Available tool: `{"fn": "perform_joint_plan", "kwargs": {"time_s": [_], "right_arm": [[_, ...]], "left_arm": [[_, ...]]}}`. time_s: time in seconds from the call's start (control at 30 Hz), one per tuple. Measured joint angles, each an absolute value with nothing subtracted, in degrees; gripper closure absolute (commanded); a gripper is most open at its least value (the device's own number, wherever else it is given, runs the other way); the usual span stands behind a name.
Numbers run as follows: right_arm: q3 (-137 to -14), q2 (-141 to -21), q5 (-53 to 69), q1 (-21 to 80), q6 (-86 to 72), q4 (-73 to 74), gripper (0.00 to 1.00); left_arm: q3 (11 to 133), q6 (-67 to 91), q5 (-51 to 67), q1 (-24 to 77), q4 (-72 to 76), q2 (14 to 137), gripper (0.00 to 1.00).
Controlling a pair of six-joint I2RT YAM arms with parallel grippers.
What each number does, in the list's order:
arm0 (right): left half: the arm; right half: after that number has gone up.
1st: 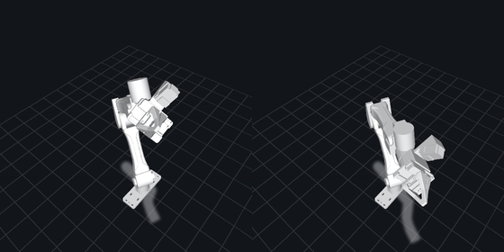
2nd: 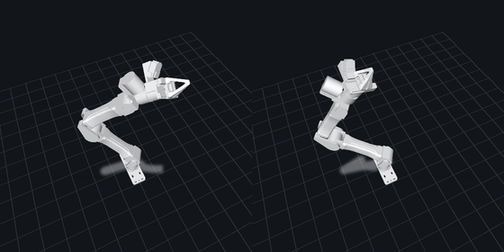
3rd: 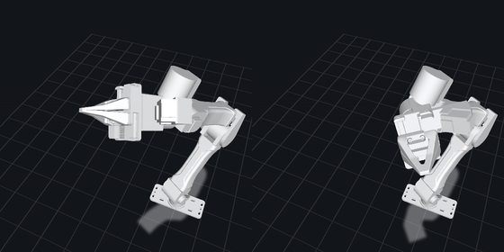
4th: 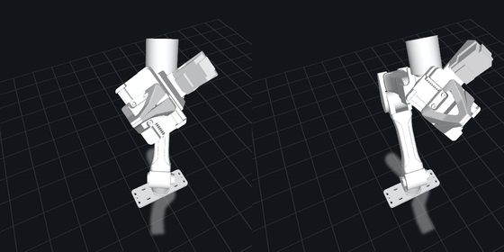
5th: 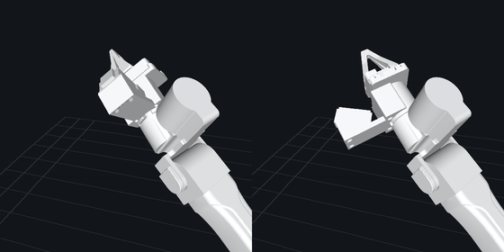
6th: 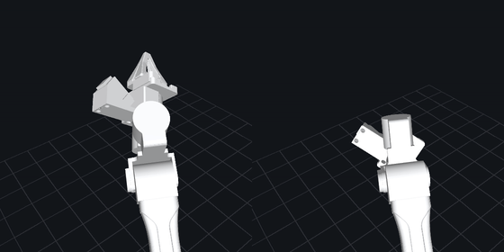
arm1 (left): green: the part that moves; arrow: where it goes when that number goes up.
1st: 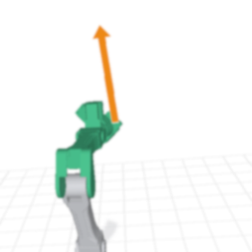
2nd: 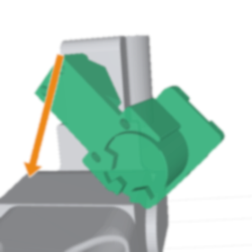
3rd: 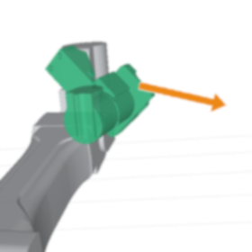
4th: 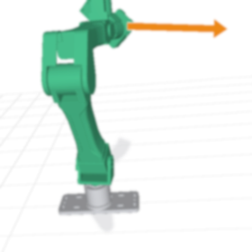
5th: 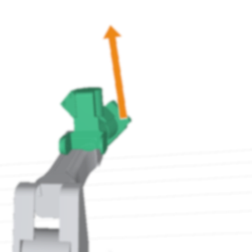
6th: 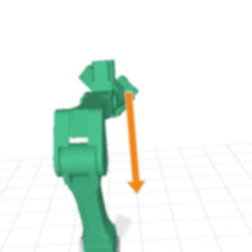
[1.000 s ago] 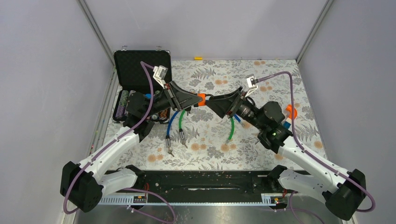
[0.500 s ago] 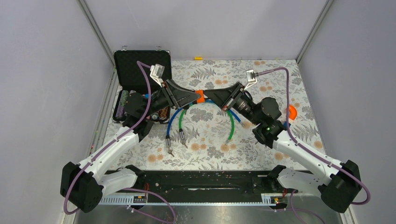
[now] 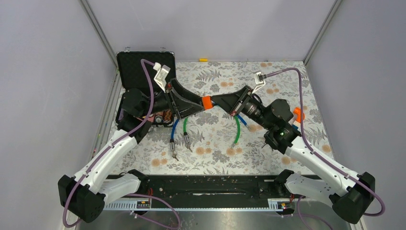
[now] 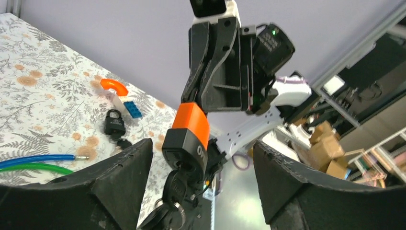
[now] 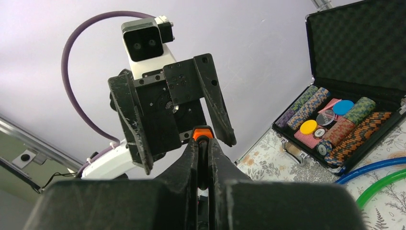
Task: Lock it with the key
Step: Lock the lock.
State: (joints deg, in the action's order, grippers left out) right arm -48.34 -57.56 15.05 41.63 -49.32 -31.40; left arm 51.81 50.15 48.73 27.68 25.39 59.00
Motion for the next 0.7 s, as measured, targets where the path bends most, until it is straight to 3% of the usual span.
{"fn": "perform_joint_plan", "kwargs": {"time_s": [0.27,0.57,0.7], "right_arm": [[-50.00,-53.98,16.86,41.63,-46.68,-25.21,1.00],[-51.03,-54.08,19.25,41.63,-45.08,-23.16,1.00],[-51.05,-54.50,19.09,41.63,-44.36,-23.00,1.00]], "left_arm": [[52.77,41.32,56.53,24.25,18.41,58.89,0.32],[50.24,41.93,61.67,23.68,20.25,58.22,0.97],[50.35,41.17,61.12,23.49,18.37,58.24,1.00]]}}
